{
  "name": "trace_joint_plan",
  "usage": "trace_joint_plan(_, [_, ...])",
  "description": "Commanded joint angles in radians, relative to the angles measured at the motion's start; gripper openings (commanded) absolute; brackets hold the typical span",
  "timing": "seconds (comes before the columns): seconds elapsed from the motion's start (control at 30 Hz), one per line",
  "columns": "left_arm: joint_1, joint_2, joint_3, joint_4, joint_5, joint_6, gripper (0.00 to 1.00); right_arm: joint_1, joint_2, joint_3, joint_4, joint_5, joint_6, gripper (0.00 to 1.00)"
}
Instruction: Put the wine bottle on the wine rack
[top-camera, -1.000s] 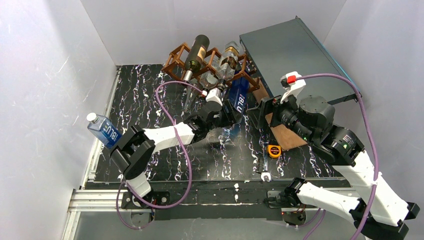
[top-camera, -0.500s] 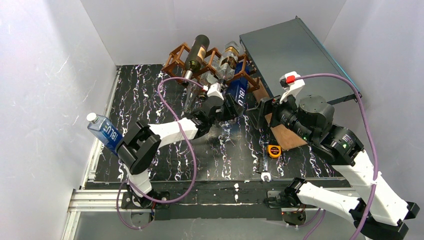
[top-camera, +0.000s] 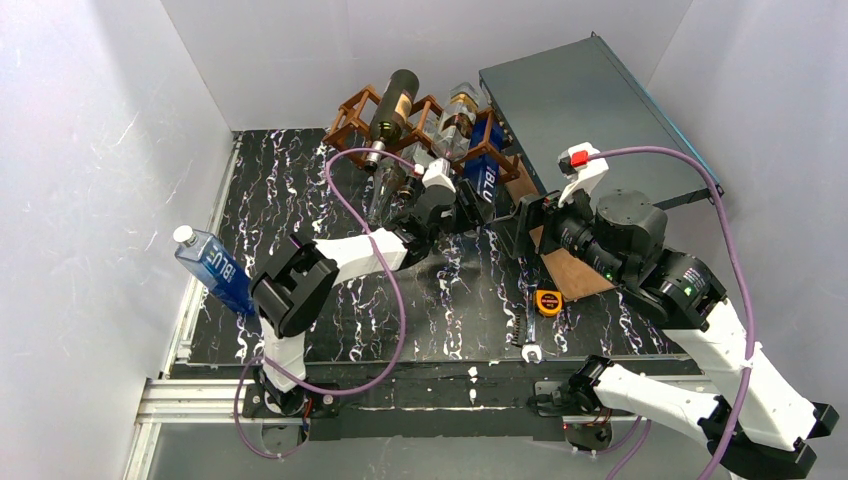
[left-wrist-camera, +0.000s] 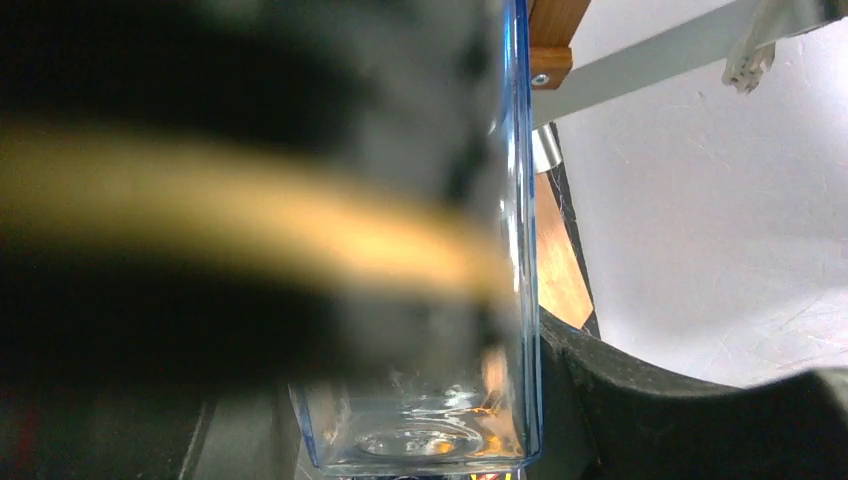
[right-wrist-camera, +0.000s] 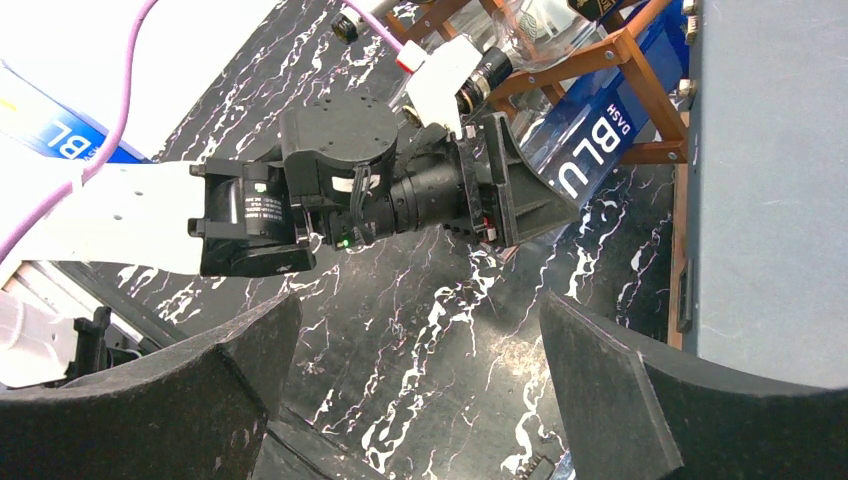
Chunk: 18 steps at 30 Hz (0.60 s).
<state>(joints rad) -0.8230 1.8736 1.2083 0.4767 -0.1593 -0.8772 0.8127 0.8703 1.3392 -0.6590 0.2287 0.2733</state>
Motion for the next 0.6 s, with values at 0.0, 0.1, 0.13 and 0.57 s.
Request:
trace_joint_plan(0.0, [0.013, -0.037, 0.096, 0.221, -0.046, 0.048, 0.0, 0.0, -0.012, 0.044, 0.024, 0.002, -0.016, 0.98])
trace_joint_plan(0.1, [0.024, -0.028, 0.095, 0.221, -0.039, 0.044, 0.0, 0.0, -0.016, 0.043, 0.025, 0.004, -0.018, 0.98])
trace_joint_plan(0.13, [0.028, -0.026, 0.096, 0.22, -0.036, 0.045, 0.0, 0.0, -0.017, 0.042, 0.025, 0.004, -0.019, 0.98])
trace_joint_plan(0.57, [0.053, -0.021, 0.065, 0.217, 0.011, -0.003, 0.41, 0.0, -0.019, 0.026, 0.036, -0.001, -0.013, 1.0])
